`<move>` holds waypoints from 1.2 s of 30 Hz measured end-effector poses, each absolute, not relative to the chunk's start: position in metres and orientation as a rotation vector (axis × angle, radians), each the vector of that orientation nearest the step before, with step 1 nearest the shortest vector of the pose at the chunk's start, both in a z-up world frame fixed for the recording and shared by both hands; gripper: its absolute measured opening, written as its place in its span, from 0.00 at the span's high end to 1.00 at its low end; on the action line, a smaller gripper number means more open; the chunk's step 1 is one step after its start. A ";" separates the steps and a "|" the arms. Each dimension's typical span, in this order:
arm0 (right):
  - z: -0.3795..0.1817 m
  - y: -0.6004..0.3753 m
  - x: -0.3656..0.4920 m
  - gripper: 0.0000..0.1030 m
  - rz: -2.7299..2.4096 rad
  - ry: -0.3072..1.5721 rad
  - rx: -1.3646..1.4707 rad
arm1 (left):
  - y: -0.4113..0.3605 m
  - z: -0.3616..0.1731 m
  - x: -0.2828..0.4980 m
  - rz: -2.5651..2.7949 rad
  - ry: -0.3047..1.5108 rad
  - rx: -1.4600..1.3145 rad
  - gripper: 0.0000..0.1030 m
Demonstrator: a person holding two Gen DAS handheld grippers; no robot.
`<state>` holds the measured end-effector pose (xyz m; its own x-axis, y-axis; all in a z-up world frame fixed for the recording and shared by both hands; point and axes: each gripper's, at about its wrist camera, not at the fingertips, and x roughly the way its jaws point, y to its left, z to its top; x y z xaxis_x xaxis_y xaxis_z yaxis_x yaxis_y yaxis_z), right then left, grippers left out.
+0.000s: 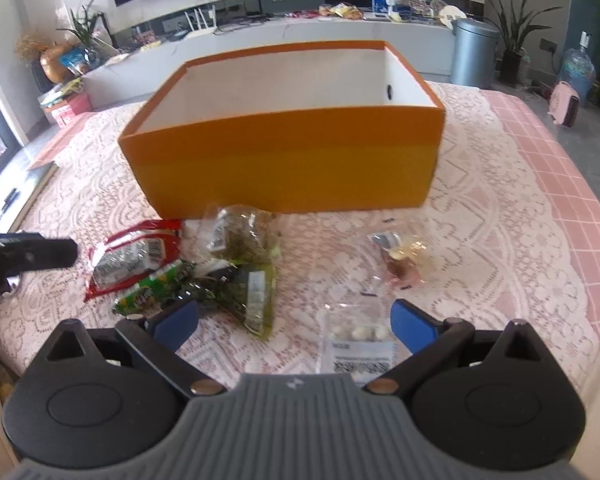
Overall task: Organize snacks
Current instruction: 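Move both tools back over the remaining snack pile, then grasp the red chip bag with the left tool while the right tool grasps the dark green bag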
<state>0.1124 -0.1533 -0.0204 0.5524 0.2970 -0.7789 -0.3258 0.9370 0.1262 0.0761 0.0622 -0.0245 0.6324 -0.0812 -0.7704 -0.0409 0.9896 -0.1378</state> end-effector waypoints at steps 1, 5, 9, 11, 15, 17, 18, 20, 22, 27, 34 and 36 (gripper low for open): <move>-0.021 -0.152 0.113 0.04 0.380 0.905 -0.032 | 0.062 -0.028 0.078 -0.022 0.895 -0.134 0.24; -0.023 -0.144 0.114 0.11 0.422 0.877 -0.040 | 0.061 -0.043 0.085 0.001 0.922 -0.065 0.24; -0.029 -0.136 0.116 0.17 0.464 0.881 -0.044 | 0.065 -0.058 0.095 0.015 0.963 -0.038 0.24; -0.033 -0.131 0.118 0.18 0.480 0.889 -0.048 | 0.067 -0.063 0.100 0.016 0.977 -0.018 0.24; -0.040 -0.119 0.120 0.23 0.505 0.905 -0.071 | 0.069 -0.074 0.100 0.021 0.998 0.059 0.24; -0.044 -0.114 0.120 0.24 0.519 0.912 -0.083 | 0.071 -0.079 0.100 0.023 1.016 0.084 0.24; -0.046 -0.111 0.120 0.24 0.525 0.916 -0.091 | 0.072 -0.083 0.099 0.038 1.024 0.096 0.24; -0.051 -0.107 0.122 0.24 0.528 0.928 -0.109 | 0.075 -0.090 0.101 0.068 1.040 0.110 0.25; -0.056 -0.103 0.124 0.24 0.530 0.939 -0.116 | 0.076 -0.096 0.101 0.083 1.053 0.117 0.25; -0.067 -0.097 0.127 0.28 0.543 0.964 -0.137 | 0.072 -0.106 0.103 0.083 1.057 0.149 0.30; -0.080 -0.095 0.127 0.75 0.517 0.990 -0.186 | 0.062 -0.102 0.102 0.040 1.073 0.102 0.76; -0.079 -0.099 0.127 0.88 0.502 0.987 -0.180 | 0.058 -0.100 0.102 0.017 1.087 0.082 0.85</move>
